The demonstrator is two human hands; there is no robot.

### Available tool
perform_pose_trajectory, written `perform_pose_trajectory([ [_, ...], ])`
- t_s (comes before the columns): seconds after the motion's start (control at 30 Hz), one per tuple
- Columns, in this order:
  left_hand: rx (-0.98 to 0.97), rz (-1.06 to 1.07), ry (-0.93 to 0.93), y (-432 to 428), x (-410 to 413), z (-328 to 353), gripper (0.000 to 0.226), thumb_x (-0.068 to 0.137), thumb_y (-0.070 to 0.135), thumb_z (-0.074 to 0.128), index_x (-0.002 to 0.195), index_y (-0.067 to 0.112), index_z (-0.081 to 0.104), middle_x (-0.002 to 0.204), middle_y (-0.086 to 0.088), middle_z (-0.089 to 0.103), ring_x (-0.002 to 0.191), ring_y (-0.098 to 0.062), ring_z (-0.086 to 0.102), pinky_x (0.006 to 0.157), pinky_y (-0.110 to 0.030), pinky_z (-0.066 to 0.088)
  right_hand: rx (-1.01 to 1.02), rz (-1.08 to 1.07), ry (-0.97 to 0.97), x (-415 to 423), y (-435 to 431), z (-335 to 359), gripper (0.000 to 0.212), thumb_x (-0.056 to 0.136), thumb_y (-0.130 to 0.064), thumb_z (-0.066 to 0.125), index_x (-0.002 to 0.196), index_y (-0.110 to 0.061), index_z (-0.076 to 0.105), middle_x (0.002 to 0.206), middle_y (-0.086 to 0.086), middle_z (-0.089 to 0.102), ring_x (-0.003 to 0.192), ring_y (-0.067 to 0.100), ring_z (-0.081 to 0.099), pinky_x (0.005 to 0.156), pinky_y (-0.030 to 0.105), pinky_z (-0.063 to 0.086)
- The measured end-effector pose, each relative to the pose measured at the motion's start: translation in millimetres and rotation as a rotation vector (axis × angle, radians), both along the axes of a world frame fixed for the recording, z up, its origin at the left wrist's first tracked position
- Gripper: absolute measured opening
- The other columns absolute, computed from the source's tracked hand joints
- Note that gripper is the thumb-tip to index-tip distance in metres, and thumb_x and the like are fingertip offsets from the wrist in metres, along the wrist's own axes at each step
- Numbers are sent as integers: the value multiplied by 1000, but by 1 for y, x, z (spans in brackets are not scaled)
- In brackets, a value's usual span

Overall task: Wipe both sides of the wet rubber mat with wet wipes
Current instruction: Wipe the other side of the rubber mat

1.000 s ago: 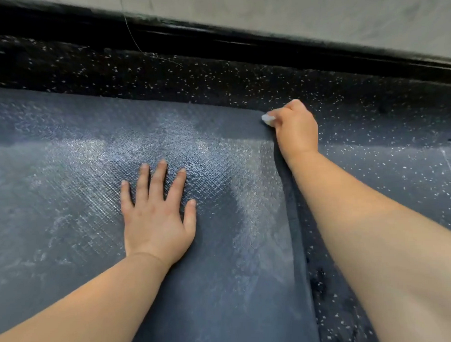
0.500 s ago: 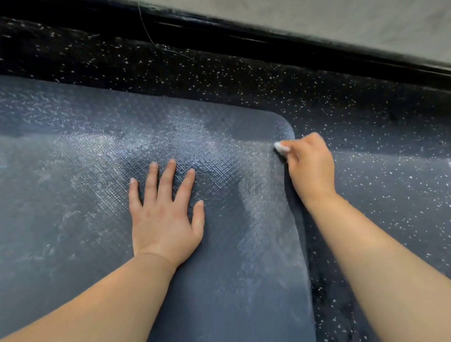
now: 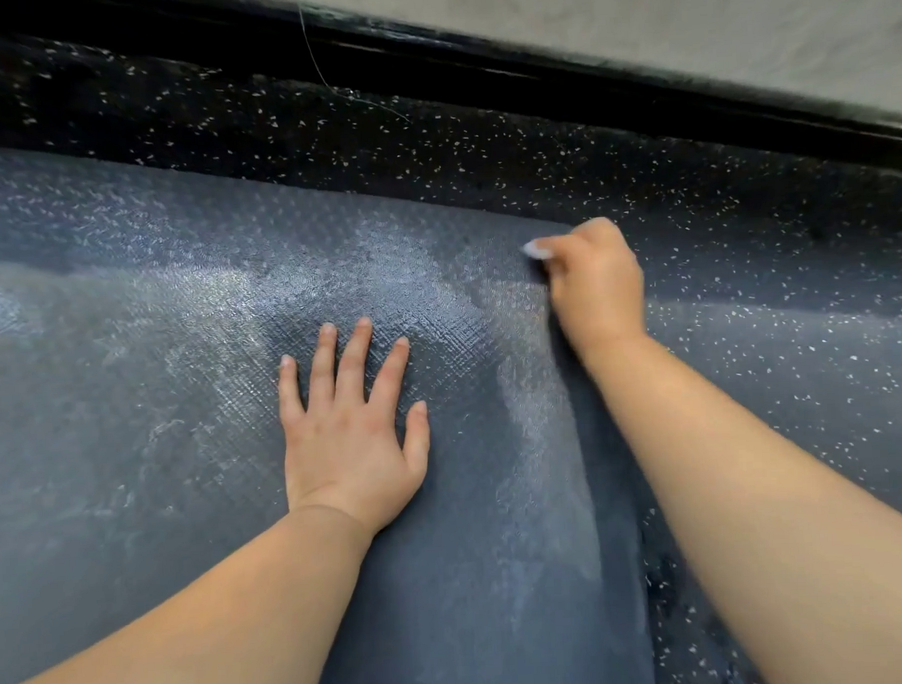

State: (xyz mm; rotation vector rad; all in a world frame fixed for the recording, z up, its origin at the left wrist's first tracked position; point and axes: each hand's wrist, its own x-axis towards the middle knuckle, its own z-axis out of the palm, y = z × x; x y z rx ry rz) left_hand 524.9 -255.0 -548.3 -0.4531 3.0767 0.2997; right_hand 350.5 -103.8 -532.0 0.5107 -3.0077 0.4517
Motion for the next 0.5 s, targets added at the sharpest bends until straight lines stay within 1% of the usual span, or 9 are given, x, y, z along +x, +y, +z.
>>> perform_pose_trajectory([
  [0.07, -9, -1, -9, 0, 0, 0, 59, 85, 45, 32, 134, 20, 52, 145, -12, 43, 136, -35, 34, 109, -55, 13, -76, -229, 34, -16, 18, -1, 24, 93, -17, 52, 110, -17, 69, 111, 9, 55, 101, 25, 53, 75, 14, 27],
  [0.13, -4, 1, -12, 0, 0, 0, 59, 85, 45, 32, 135, 20, 52, 145, -12, 43, 137, -35, 33, 110, -54, 13, -136, -299, 7, -4, 3, -2, 26, 92, -11, 50, 110, -16, 68, 112, 11, 56, 101, 26, 54, 73, 13, 27],
  [0.17, 0, 3, -11, 0, 0, 0, 59, 85, 45, 32, 135, 19, 52, 145, -12, 43, 137, -35, 33, 110, -54, 12, -140, -262, -19, 11, -13, -3, 26, 91, -8, 51, 109, -15, 69, 110, 13, 57, 99, 27, 55, 74, 16, 30],
  [0.23, 8, 8, -10, 0, 0, 0, 59, 85, 44, 32, 135, 19, 52, 145, -12, 42, 137, -35, 32, 110, -54, 11, -186, -68, -47, 55, -37, -6, 23, 86, -4, 56, 103, -10, 71, 100, 16, 60, 89, 29, 57, 76, 27, 40],
  [0.3, 18, 11, -12, 0, 0, 0, 60, 85, 43, 31, 136, 18, 51, 146, -12, 41, 137, -35, 31, 111, -53, 10, -186, 125, -87, 91, -39, -5, 22, 81, 1, 60, 98, -8, 71, 92, 16, 61, 80, 28, 57, 70, 30, 42],
  [0.33, 18, 11, -11, 0, 0, 0, 60, 85, 42, 30, 136, 18, 51, 146, -12, 41, 138, -35, 31, 111, -53, 10, -144, 189, -114, 94, -33, -2, 24, 82, 2, 58, 100, -8, 71, 91, 15, 60, 80, 28, 56, 69, 30, 42],
  [0.37, 14, 9, -12, 0, 0, 0, 60, 85, 42, 30, 136, 18, 51, 146, -12, 41, 138, -35, 31, 111, -52, 9, -111, 197, -132, 89, -23, 1, 25, 84, 0, 57, 101, -10, 70, 93, 14, 59, 82, 28, 55, 70, 30, 42],
  [0.4, 12, 9, -14, 0, 0, -1, 60, 85, 42, 30, 136, 18, 50, 146, -12, 41, 138, -34, 31, 111, -52, 9, -93, 139, -140, 77, -12, 2, 24, 86, -3, 55, 102, -12, 70, 94, 12, 58, 85, 28, 54, 72, 28, 41],
  [0.5, 15, 13, -18, 0, 0, -2, 60, 86, 43, 30, 137, 19, 49, 147, -11, 40, 139, -34, 29, 112, -53, 9, -153, -205, -34, 36, 23, 4, 22, 90, -9, 55, 104, -14, 71, 101, 10, 57, 94, 25, 54, 76, 16, 31],
])
